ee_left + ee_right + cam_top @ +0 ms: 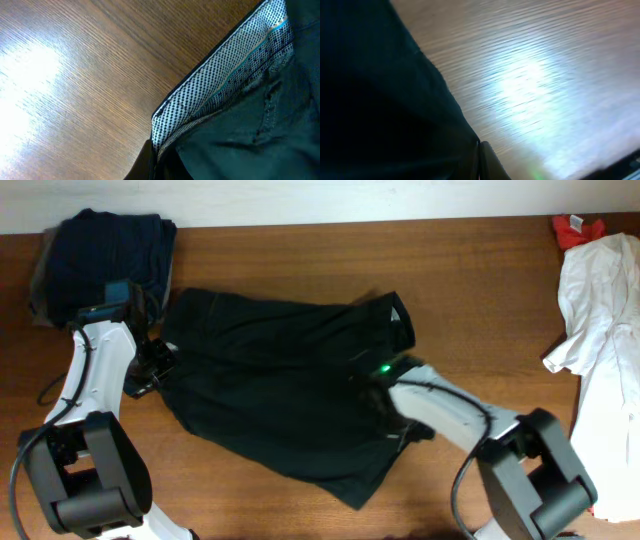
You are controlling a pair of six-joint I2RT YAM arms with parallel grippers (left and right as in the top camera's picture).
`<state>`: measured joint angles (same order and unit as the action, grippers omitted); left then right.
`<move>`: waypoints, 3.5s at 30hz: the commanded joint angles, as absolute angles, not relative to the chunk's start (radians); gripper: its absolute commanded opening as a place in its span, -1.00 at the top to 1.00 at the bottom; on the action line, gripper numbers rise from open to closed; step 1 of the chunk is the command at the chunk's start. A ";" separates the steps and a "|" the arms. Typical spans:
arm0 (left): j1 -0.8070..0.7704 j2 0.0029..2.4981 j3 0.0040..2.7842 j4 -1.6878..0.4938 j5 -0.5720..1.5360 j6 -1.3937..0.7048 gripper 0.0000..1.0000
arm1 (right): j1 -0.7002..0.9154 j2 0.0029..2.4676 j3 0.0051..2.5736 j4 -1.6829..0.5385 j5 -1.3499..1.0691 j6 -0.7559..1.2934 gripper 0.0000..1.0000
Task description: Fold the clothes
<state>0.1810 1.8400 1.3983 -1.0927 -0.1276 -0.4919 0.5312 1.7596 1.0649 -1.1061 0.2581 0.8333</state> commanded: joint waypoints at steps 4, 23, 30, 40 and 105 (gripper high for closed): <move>0.179 1.818 1.405 -1.138 -0.092 -0.500 0.97 | 0.400 1.649 1.079 -1.187 0.297 0.792 -0.97; 0.179 1.817 1.405 -1.139 -0.094 -0.474 -0.45 | 1.005 1.410 0.947 -1.059 0.036 1.196 -0.97; 0.179 1.817 1.405 -1.146 -0.093 -0.474 -0.50 | 1.100 1.649 0.926 -0.999 -0.023 1.325 -0.97; 0.180 1.817 1.405 -1.145 -0.094 -0.474 -0.58 | 1.100 1.710 0.851 -0.785 -0.025 1.285 -1.00; -0.002 1.576 0.859 -1.032 0.097 -0.546 -0.57 | 0.444 1.282 0.830 -1.062 0.030 0.841 0.65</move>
